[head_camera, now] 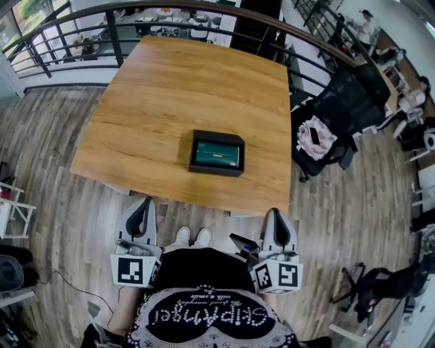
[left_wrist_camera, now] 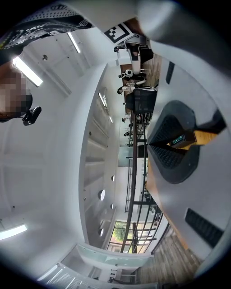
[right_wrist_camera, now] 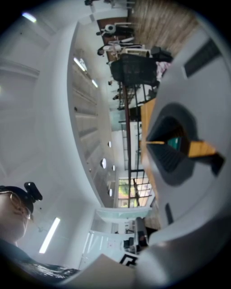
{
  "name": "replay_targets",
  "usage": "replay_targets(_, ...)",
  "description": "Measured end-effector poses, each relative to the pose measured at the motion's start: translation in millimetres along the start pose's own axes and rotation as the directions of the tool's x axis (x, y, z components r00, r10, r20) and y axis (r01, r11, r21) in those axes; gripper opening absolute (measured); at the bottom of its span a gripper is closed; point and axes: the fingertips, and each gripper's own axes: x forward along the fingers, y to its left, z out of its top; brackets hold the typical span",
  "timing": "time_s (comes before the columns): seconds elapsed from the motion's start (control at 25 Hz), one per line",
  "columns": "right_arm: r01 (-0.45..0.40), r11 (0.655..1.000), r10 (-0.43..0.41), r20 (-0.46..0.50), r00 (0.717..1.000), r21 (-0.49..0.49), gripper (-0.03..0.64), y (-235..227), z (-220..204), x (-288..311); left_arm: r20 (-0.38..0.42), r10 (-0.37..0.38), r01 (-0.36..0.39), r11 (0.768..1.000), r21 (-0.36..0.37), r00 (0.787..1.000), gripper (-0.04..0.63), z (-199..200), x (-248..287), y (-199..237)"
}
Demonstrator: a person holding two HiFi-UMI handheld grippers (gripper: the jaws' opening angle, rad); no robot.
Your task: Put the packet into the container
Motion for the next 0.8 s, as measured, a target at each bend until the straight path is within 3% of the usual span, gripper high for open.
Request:
replay_targets(0.28,0.029,1.0,-0.029,-0.023,0.999,0.006,0.037,-5,-3,0,0.009,-0.013,0.014,1.0,-0.027,1.0,0.026,2,8,-8)
replay_targets(0.8,0.043,0.999,-0.043,-0.042,0.998,-0.002,0.037,-13,-2,10,0.012,-0.072,0.072,0.997,-0.01,0.997,0.026,8,36,-17)
